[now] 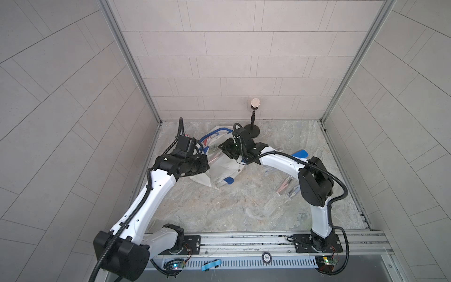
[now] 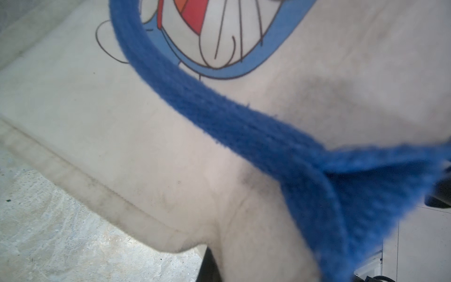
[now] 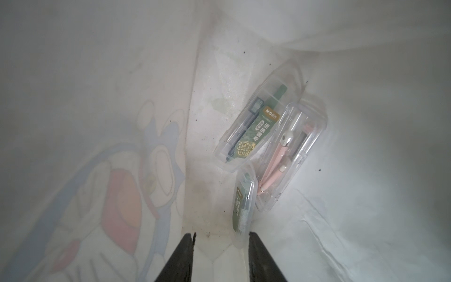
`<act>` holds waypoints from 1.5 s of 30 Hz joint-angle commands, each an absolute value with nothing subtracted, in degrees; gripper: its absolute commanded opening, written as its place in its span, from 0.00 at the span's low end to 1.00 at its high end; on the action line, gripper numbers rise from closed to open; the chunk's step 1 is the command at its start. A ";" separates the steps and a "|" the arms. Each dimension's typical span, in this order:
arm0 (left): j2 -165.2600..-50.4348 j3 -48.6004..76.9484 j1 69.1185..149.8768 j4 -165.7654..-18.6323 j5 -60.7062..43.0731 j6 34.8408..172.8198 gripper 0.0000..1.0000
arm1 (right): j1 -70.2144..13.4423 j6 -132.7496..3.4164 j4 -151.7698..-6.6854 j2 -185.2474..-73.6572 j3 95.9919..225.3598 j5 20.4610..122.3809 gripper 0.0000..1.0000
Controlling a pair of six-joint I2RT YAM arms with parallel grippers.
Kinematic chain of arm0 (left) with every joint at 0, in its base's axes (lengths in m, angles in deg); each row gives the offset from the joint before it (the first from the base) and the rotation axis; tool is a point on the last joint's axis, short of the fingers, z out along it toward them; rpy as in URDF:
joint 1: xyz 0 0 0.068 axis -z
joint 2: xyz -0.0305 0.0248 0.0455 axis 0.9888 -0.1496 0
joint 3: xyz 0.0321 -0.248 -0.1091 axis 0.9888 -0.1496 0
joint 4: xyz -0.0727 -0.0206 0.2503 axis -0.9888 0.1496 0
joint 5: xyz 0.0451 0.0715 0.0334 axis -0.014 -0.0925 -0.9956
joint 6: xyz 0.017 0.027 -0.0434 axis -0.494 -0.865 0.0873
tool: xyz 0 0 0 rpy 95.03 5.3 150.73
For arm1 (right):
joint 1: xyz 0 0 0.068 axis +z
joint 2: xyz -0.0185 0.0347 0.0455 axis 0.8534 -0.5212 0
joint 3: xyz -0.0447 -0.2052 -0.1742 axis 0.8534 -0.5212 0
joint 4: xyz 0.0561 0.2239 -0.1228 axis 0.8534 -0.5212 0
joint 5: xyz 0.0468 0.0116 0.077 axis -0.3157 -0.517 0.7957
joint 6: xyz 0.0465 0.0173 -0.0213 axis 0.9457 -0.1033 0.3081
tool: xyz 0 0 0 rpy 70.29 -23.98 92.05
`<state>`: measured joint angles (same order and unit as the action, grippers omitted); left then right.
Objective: Take out the compass set from the canvas bag
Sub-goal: Pick up the compass set from the canvas bag.
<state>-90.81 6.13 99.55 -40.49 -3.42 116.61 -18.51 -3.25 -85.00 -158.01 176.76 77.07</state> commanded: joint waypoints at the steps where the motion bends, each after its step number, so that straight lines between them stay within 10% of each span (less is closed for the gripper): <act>1: -90.64 5.65 102.18 -42.27 -4.26 118.14 0.00 | -18.40 0.18 -91.45 -162.98 177.78 76.38 0.39; 20: -93.75 4.25 107.50 -45.92 -3.72 122.46 0.00 | -19.26 9.52 -78.19 -179.95 185.08 75.66 0.42; 31: -94.46 5.65 107.54 -44.95 -3.68 121.24 0.00 | -20.17 6.51 -65.10 -183.21 188.37 76.82 0.17; 45: -96.43 8.46 107.50 -43.79 -1.64 119.59 0.00 | -20.22 8.70 -71.36 -190.31 196.97 78.56 0.32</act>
